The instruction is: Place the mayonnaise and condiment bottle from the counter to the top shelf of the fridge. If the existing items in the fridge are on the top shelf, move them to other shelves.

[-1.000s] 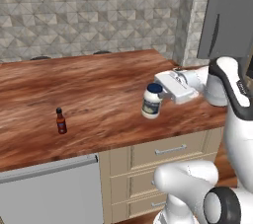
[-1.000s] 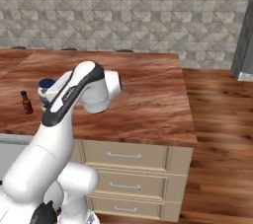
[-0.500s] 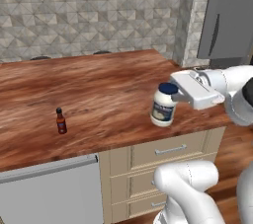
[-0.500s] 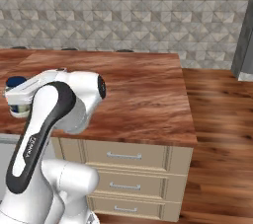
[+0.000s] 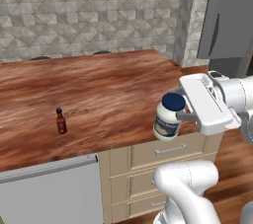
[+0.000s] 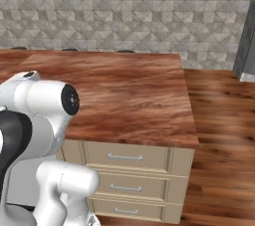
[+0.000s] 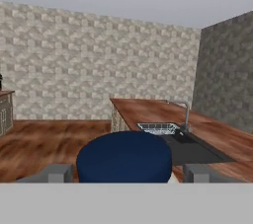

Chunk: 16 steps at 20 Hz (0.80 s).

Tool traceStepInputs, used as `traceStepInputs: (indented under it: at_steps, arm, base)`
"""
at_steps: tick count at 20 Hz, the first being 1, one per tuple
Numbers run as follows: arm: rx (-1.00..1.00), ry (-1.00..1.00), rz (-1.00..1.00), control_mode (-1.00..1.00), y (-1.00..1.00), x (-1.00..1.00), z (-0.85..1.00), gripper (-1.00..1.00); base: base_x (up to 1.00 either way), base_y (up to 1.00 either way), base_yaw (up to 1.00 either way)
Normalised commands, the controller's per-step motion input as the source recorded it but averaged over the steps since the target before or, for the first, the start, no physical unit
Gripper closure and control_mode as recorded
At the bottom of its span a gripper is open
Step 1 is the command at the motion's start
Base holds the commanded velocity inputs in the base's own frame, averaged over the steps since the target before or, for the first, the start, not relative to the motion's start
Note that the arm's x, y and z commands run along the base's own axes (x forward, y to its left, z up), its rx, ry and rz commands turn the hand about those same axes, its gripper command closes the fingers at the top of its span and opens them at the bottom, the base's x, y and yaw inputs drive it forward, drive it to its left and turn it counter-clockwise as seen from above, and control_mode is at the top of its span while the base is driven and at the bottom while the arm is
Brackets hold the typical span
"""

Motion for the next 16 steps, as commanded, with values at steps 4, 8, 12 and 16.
traceStepInputs:
  at_steps: [4, 8, 12, 16]
  arm:
    - [0.00, 0.00, -0.02, -1.00, 0.01, 0.00, 0.00, 1.00]
    - [0.00, 0.00, 0.00, 1.00, -0.03, -0.04, 0.00, 1.00]
    - [0.00, 0.00, 0.00, 1.00, 0.00, 0.00, 0.00, 1.00]
    - [0.00, 0.00, 0.00, 1.00, 0.00, 0.00, 0.00, 1.00]
  base:
    - [0.00, 0.00, 0.00]
    - [-0.13, -0.13, -0.01]
    - [-0.68, -0.97, -0.28]
    - [-0.09, -1.00, -0.30]
